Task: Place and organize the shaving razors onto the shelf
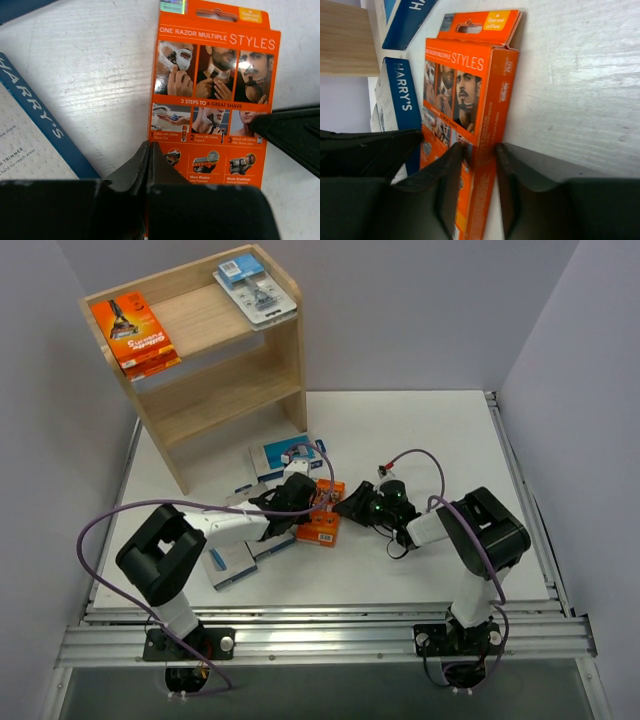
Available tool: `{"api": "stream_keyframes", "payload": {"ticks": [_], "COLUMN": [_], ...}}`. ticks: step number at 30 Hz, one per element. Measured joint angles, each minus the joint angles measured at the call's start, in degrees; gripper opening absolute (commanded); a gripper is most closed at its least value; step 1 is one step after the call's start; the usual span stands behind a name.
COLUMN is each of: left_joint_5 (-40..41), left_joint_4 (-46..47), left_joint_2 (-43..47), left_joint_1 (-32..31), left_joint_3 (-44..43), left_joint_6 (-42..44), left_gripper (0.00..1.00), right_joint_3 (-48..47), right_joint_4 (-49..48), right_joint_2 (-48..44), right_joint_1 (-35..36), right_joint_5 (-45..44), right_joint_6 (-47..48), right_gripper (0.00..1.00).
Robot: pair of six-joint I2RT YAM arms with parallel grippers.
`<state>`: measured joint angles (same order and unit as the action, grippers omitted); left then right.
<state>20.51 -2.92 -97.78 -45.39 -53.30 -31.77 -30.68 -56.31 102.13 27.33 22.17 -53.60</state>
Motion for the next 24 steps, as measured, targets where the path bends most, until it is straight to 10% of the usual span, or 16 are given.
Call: {"api": "stream_keyframes", "payload": {"ticks": [6,24], "left_joint_5": [2.2,2.8], "left_joint_4": [4.2,20.0], "left_joint_2": [-1.0,0.2], "left_joint_1": [0.5,-1.2], "left_joint_3": [1.4,9.4], "left_joint_6": [-1.9,-3.6], "left_gripper": [0.02,0.02], "right_joint_3": [1.3,-5.2], "right_joint_4": [-5.5,6.2], "right_joint_2": [1.9,-17.8], "right_joint_1": [-0.8,1.8], "right_joint_5": [1.5,9.7], "right_joint_6": [-1.9,1.9], "right_gripper": [0.0,0.0]}}
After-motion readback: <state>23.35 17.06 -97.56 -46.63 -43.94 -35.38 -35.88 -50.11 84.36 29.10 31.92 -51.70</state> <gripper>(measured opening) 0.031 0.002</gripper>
